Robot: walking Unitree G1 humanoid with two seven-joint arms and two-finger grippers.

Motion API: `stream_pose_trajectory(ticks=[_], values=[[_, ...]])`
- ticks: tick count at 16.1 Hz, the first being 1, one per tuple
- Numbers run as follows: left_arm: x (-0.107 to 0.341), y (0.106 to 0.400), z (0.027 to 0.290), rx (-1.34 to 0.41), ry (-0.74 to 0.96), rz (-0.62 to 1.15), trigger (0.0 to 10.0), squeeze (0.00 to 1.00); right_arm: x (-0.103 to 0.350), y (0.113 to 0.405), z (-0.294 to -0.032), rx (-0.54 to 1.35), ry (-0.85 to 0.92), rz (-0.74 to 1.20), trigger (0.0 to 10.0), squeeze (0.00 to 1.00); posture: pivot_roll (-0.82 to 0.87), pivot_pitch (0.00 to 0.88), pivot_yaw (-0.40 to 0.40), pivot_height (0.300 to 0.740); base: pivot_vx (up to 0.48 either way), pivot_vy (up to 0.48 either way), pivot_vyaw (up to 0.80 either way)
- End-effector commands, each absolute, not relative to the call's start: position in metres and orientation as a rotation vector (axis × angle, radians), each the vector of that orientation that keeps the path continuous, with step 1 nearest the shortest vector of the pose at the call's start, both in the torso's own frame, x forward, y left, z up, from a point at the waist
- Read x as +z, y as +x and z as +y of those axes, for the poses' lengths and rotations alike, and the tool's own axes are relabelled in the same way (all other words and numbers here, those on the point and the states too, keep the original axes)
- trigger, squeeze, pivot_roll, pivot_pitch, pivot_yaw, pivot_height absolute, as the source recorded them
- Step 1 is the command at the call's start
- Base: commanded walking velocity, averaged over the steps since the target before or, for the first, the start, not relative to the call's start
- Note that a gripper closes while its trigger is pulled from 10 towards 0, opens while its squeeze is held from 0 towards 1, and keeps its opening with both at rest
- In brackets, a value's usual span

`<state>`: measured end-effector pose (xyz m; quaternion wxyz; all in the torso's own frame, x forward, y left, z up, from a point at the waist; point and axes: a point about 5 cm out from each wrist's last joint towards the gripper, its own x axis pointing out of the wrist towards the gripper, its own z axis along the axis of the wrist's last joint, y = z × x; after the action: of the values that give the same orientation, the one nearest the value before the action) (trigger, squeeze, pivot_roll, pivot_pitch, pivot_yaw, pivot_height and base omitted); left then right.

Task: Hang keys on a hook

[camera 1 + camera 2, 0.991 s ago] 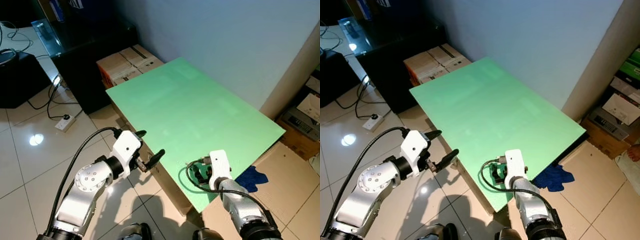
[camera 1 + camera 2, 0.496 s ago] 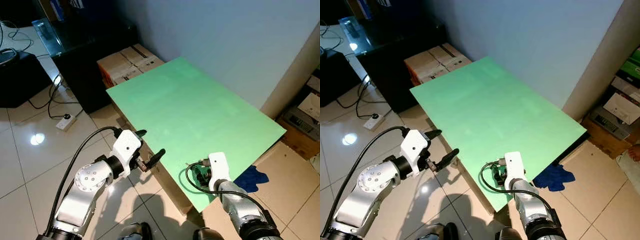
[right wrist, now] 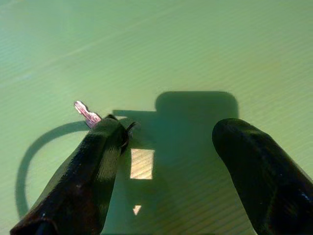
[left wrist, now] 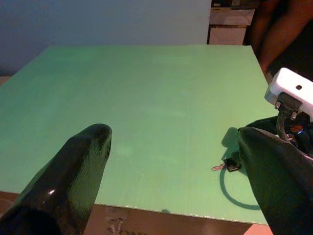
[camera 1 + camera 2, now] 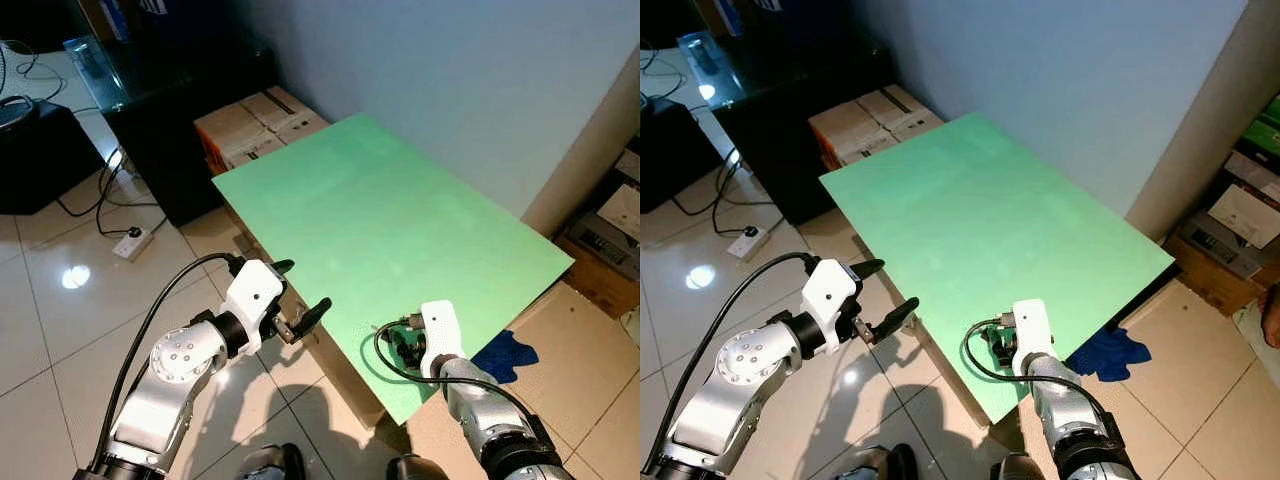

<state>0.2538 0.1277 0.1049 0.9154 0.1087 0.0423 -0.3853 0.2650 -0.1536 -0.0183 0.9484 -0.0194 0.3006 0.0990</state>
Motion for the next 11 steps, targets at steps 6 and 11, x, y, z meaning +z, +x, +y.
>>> stream_pose_trajectory(ticks=[6,11], values=[[0.109,0.252,0.124,-0.807,0.237,0.076,10.0,0.00,-0.014,0.274,-0.156,0.222,-0.032,0.593,10.0,0.00,-0.04,0.140,0.085,0.740,0.000,0.000,0.00],[0.109,0.251,0.124,-0.811,0.238,0.076,10.0,0.00,-0.014,0.274,-0.146,0.304,0.007,0.588,10.0,0.00,-0.04,0.137,0.082,0.740,0.000,0.000,0.00]])
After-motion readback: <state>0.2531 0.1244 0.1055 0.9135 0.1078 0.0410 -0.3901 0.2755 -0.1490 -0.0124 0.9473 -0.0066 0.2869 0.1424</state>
